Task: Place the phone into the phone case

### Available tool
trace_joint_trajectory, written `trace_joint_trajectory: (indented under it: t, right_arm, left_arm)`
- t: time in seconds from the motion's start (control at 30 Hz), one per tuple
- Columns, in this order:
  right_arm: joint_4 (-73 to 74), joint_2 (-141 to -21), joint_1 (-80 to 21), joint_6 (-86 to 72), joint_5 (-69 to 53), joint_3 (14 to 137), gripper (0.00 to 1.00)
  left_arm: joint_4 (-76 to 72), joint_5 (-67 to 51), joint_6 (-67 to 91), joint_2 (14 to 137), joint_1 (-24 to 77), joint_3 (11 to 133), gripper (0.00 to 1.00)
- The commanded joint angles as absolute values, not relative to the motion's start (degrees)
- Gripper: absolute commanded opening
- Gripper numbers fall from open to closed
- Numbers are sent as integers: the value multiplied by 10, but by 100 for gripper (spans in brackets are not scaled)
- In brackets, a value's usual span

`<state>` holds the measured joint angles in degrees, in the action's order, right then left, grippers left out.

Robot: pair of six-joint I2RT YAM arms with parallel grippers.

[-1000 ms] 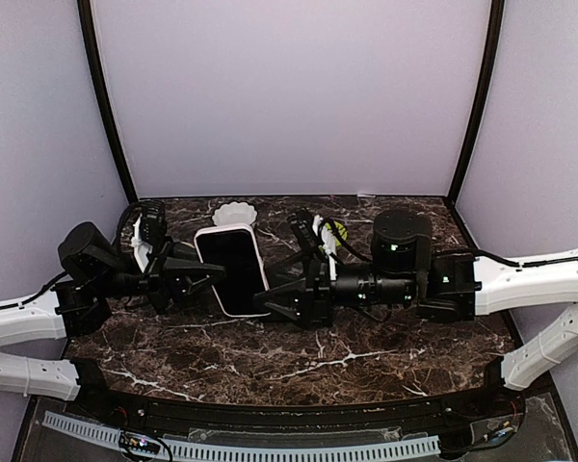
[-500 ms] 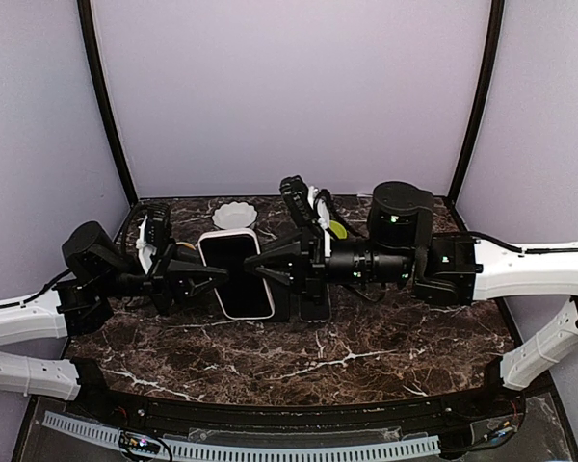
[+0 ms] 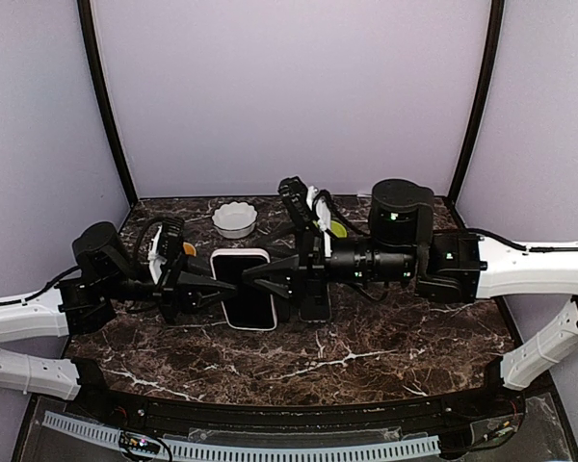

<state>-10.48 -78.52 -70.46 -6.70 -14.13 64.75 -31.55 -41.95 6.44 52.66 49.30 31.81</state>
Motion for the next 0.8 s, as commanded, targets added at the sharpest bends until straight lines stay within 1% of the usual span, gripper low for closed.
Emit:
trace_joint_trajectory:
  t: [0.0,0.1,0.13,0.17,0.27,0.3,0.5,0.53,0.6,0.63,0.67,0.7,0.73,0.77]
  right_arm:
    - [-100,-790,-702,-61,-146,670,60]
    - [-117,-791,-703,-68,-160,667,53]
    - [-120,-792,-702,-69,-164,666,48]
    - [-127,-793,-702,-70,-166,665,41]
    - [-136,-795,-702,-71,-166,662,8]
    - [-137,-795,-702,-71,-167,661,0]
    - [-131,-788,-700,-75,-168,654,0]
    - [-129,-787,-700,-78,-161,653,4]
    - [-128,-786,-700,-87,-159,646,43]
    - [-129,-786,-700,-91,-163,639,57]
    - [-131,-787,-700,-98,-167,633,65]
    - [-133,-788,-700,-105,-170,625,70]
    - [-135,-790,-700,-114,-170,615,72]
    - [-137,-791,-700,-123,-168,608,71]
  left_arm:
    - [-336,-422,49,521,495,343,0]
    - [-341,-434,57,533,497,345,0]
    - [-342,-434,61,536,498,344,0]
    - [-345,-433,62,537,500,344,0]
    - [-349,-432,66,543,501,343,0]
    - [-349,-433,67,543,501,343,0]
    - [-349,-427,68,545,502,342,0]
    - [-351,-427,70,544,502,341,0]
    - [-360,-424,79,540,502,339,0]
    - [-373,-417,90,537,502,336,0]
    - [-380,-411,97,530,502,330,0]
    - [-392,-395,105,524,501,327,0]
    - [-401,-382,107,511,502,321,0]
    - [-404,-376,109,501,501,316,0]
